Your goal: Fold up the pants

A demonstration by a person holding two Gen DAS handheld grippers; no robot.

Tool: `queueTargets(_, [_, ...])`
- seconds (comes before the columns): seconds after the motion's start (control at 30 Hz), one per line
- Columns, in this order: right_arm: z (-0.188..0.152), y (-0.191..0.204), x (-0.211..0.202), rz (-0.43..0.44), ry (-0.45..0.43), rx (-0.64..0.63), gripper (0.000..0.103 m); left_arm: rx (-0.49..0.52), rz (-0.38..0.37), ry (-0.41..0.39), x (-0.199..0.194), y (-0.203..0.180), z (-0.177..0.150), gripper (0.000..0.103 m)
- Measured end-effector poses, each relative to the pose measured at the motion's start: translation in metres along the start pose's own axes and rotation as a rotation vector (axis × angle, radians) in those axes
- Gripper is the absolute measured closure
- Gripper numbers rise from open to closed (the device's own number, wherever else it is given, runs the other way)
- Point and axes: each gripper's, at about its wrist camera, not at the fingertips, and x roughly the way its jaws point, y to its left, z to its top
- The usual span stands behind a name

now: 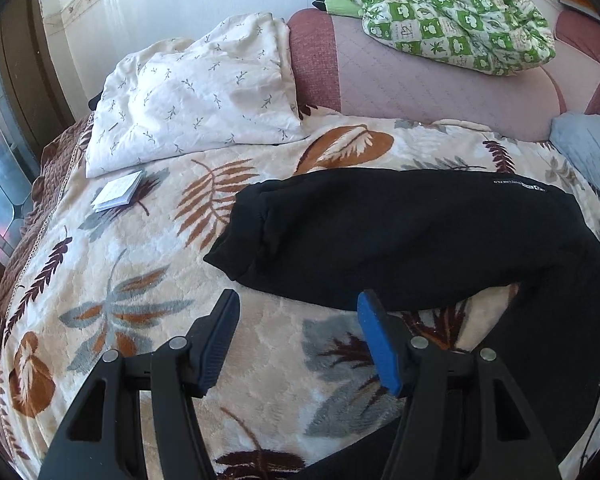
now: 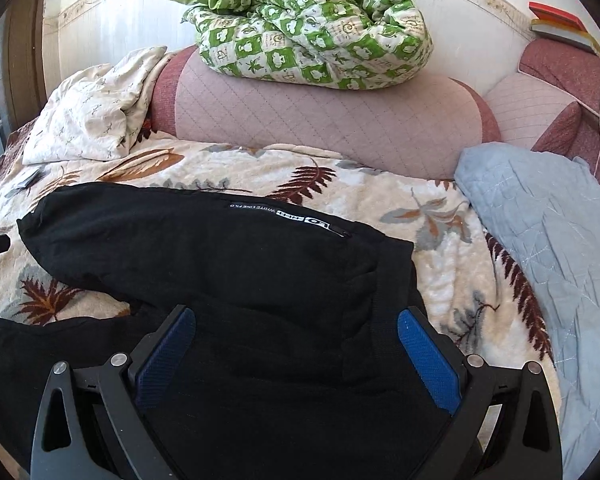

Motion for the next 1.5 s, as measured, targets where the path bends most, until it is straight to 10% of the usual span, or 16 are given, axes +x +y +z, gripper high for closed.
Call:
queueTargets(0.57, [0.02, 0.0, 0.035, -0.001, 0.053, -0.109, 0.0, -0.023, -0.008, 0.04, 0.027, 0.02, 0.018, 0.042])
queueTargets(1.07, [0.094, -0.031, 0.145, 0.125, 0.198, -0.193, 0.001, -0.195, -0.148, 0.192, 0.147, 0.069, 0.088, 0.042])
queueTargets(1.27, [0.085, -0.025, 0.183, 0.159, 0.281, -0.212, 0.005, -0.095, -0.106, 0.169, 0.164, 0.042, 0.097, 0.027])
queueTargets(1.3, [0.083, -0.023, 0.184, 0.172, 0.271, -0.206, 0.008, -0.062, -0.083, 0.172, 0.165, 0.035, 0.097, 0.027])
queueTargets(1.4, [0.082, -0.025, 0.177, 0.266, 0.258, -0.151, 0.05, 0.017, -0.121, 0.155, 0.157, 0.018, 0.097, 0.089])
queueTargets(1.43, [0.082, -0.022, 0.172, 0.24, 0.242, -0.169, 0.055, 0.025, -0.115, 0.152, 0.154, 0.014, 0.098, 0.09])
queueTargets(1.5, [0.082, -0.021, 0.167, 0.196, 0.244, -0.187, 0.099, 0.061, -0.103, 0.131, 0.144, 0.007, 0.099, 0.09])
